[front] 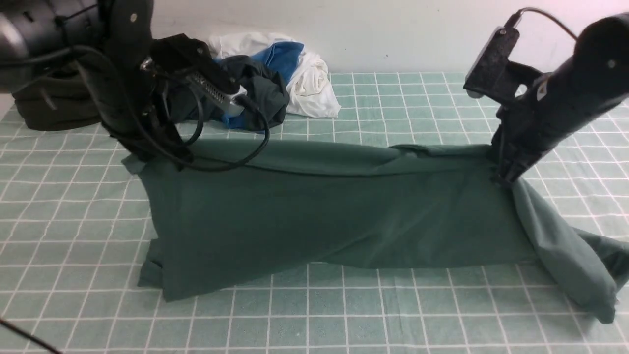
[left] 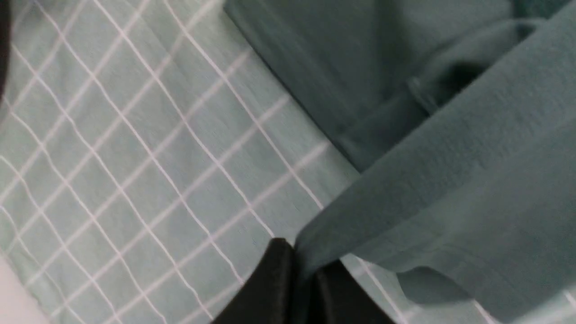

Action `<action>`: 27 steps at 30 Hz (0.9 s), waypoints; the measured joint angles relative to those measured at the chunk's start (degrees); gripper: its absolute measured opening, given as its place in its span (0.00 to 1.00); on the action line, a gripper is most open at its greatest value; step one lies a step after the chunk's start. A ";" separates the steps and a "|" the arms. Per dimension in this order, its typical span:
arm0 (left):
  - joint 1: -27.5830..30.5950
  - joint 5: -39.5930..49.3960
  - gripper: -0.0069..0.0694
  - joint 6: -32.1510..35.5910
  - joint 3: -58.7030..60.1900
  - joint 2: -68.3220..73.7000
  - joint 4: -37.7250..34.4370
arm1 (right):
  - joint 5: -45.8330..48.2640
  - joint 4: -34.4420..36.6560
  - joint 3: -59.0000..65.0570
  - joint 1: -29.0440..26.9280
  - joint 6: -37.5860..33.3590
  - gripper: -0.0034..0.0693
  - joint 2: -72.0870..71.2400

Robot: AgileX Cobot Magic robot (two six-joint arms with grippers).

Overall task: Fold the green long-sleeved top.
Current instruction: Use both arms to drag the lower edge of the fabric forward and fold it over the upper edge, then use the right arm to clamp the right edge of the fabric

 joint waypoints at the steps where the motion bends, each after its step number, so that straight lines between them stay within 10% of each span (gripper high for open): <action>1: 0.43 -0.83 0.11 -0.18 -1.83 2.48 0.60 | -0.83 0.07 -1.19 -0.36 0.30 0.07 1.65; 8: 2.89 -8.61 0.17 -0.89 -11.54 16.30 4.05 | -3.07 -3.18 -8.75 -2.98 7.56 0.26 12.76; 13: 3.26 -11.99 0.38 -2.16 -14.96 22.50 7.51 | 2.80 -7.42 -14.39 -3.47 22.83 0.50 13.35; 19: 2.83 -9.24 0.59 -10.39 -19.07 22.33 8.08 | 16.23 0.94 -14.63 -3.66 25.97 0.56 10.19; 27: -2.01 4.58 0.49 -11.38 -18.97 19.30 -6.70 | 8.10 3.32 -0.24 -5.92 29.98 0.56 10.64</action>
